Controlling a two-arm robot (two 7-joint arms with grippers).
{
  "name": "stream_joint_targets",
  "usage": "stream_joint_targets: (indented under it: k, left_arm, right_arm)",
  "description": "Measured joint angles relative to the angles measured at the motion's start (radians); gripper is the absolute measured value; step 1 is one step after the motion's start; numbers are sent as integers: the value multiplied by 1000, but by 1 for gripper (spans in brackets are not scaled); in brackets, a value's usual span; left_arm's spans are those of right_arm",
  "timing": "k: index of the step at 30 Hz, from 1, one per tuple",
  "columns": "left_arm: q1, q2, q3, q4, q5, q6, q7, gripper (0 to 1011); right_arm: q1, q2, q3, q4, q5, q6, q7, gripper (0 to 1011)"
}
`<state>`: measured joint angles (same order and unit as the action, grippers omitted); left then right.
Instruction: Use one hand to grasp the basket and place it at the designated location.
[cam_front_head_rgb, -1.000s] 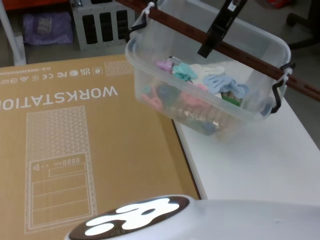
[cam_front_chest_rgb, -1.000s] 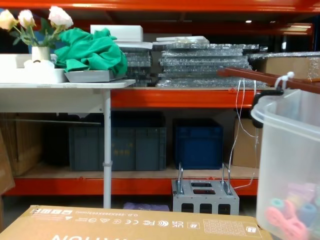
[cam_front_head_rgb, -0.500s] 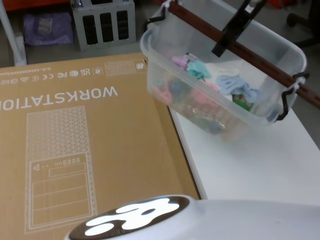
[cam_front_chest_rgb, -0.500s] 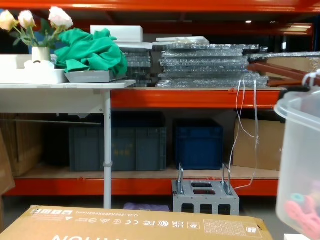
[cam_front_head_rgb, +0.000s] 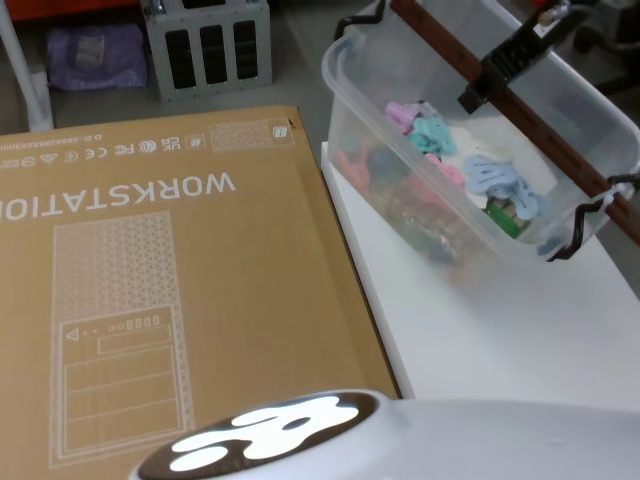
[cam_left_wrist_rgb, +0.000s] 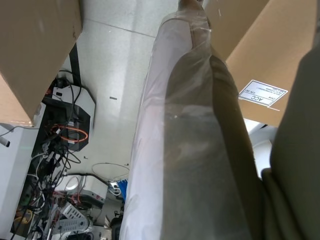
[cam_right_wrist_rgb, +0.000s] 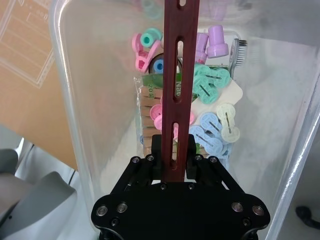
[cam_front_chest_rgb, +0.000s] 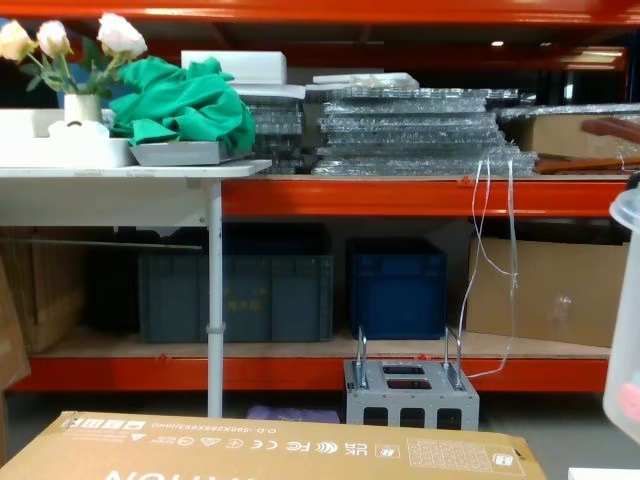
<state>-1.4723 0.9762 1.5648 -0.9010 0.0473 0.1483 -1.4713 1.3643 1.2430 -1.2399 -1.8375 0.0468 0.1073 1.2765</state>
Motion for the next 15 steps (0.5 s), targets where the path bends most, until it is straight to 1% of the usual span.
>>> stream_joint_targets:
  k: [1, 5, 6, 10, 11, 15]
  left_arm:
    - [0, 0, 0, -1, 0, 0, 0, 0]
    - [0, 0, 0, -1, 0, 0, 0, 0]
    - [0, 0, 0, -1, 0, 0, 0, 0]
    - [0, 0, 0, 0, 0, 0, 0, 0]
    - [0, 0, 0, -1, 0, 0, 0, 0]
    - [0, 0, 0, -1, 0, 0, 0, 0]
  right_arm:
    - [-9, 16, 4, -13, 1, 18, -16, 239]
    - [-25, 43, 11, -34, 7, 46, -42, 239]
    - [-35, 58, 13, -45, 13, 61, -55, 239]
    - [-59, 87, 15, -62, 37, 105, -72, 239]
    - [-66, 93, 16, -65, 44, 116, -73, 239]
    - [-76, 100, 20, -69, 54, 132, -69, 240]
